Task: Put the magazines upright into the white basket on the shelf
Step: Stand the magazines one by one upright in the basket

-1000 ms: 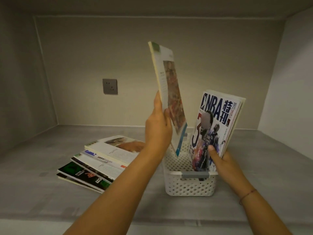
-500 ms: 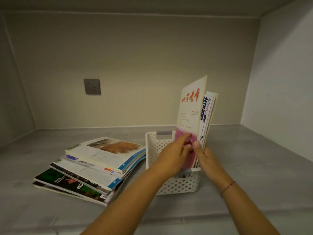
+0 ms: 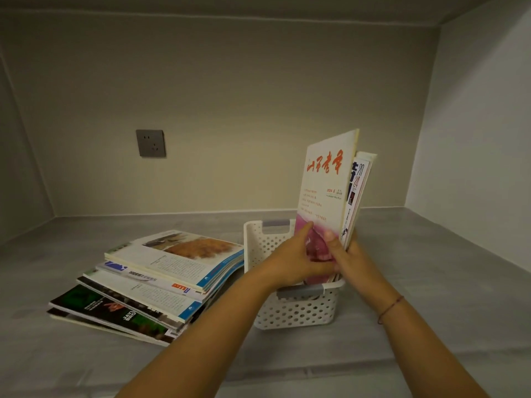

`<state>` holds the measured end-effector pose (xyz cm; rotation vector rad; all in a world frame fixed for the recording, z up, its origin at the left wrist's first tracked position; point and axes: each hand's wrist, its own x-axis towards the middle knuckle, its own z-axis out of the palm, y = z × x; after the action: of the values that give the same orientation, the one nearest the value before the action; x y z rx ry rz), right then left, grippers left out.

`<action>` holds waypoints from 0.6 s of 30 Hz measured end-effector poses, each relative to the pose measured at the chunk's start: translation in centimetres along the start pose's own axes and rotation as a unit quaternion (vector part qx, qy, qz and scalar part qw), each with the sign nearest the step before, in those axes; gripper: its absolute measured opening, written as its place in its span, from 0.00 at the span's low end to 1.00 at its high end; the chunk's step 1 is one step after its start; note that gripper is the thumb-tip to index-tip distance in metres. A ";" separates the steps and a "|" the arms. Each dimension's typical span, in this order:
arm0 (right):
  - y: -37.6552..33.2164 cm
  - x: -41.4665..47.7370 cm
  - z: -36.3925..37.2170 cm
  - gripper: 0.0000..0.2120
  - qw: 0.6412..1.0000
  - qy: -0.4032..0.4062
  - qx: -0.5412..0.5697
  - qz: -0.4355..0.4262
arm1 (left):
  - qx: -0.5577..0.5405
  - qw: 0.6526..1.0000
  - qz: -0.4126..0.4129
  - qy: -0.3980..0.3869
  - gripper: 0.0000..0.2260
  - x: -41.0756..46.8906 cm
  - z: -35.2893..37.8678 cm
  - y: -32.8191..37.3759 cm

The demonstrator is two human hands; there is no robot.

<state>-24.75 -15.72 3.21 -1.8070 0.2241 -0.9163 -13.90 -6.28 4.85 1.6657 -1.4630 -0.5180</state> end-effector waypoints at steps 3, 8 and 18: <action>-0.1 0.1 -0.3 0.26 1.000 -0.003 -0.004 0.006 | 0.055 0.998 -0.013 -0.024 0.44 0.3 0.3 0.2; -0.1 0.1 -0.5 0.28 0.998 -0.020 -0.051 0.006 | 0.092 0.992 -0.035 -0.078 0.41 0.0 -1.1 -1.1; -0.3 0.0 0.2 0.39 0.999 -0.027 -0.026 -0.004 | -0.030 0.998 -0.020 -0.057 0.43 0.1 -0.7 -1.0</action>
<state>-24.66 -15.45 3.48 -1.8792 0.2082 -0.8721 -12.78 -6.25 4.48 1.6435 -1.4828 -0.6834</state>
